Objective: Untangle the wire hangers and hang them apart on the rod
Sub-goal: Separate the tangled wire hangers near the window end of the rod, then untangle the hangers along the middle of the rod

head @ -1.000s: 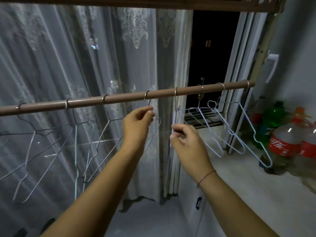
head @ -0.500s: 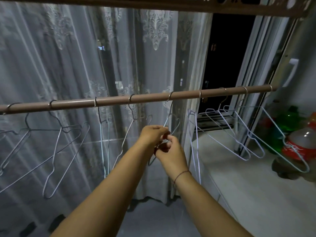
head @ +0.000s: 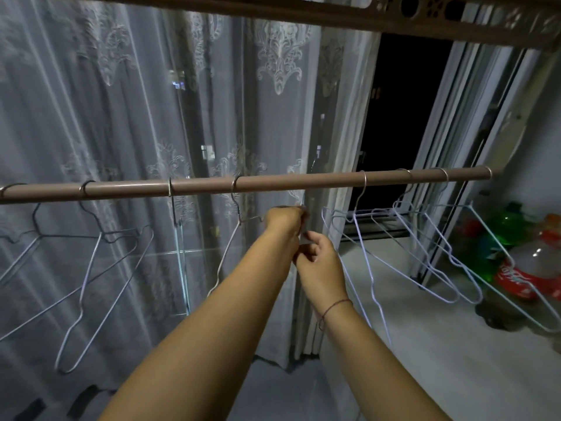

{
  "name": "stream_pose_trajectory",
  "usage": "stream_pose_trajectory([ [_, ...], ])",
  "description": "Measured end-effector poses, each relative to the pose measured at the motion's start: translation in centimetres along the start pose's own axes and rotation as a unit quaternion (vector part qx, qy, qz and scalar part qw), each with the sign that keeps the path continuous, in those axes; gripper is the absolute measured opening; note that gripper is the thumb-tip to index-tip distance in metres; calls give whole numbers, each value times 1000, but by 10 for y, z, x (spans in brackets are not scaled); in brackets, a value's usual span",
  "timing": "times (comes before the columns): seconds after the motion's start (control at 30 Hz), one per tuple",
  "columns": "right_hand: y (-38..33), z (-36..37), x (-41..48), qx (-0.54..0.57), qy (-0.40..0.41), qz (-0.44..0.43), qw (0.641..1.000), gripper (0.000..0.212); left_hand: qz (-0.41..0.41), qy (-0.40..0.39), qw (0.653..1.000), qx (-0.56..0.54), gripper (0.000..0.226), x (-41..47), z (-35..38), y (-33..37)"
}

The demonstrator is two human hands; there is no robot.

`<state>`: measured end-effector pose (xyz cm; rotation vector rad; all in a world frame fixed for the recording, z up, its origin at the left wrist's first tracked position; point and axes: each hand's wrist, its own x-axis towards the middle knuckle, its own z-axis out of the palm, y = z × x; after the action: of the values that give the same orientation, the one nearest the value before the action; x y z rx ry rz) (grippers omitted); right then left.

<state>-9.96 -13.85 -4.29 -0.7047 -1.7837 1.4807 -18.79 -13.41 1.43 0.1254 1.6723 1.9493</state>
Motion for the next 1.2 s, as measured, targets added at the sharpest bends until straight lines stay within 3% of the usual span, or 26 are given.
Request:
stream_pose_trajectory([
  [0.17,13,-17,-2,0,-15,1,1000,36,-15,10,998,57,23,-7,3,-20],
  [0.3,27,-29,-5,-7,-24,12,1000,37,-10,35,999,35,32,-20,-6,-53],
  [0.5,52,-46,-12,-118,-62,9,991,44,46,51,988,136,20,-40,-38,-104],
  [0.67,69,-56,-14,-235,-109,-52,965,45,75,40,960,268,20,-48,-71,-129],
  [0.8,81,-65,-14,-308,-182,-29,933,36,110,53,924,363,21,-53,-87,-135],
  [0.9,82,-78,-24,-287,-228,5,930,19,147,66,909,383,21,-58,-87,-131],
  [1.03,71,-97,-44,-195,-252,27,948,20,165,93,921,339,19,-65,-77,-128],
  [1.13,51,-103,-56,-122,-212,41,969,23,177,148,932,281,27,-74,-61,-124],
  [1.2,36,-103,-56,-112,-169,7,979,24,183,157,945,221,26,-83,-47,-115],
])
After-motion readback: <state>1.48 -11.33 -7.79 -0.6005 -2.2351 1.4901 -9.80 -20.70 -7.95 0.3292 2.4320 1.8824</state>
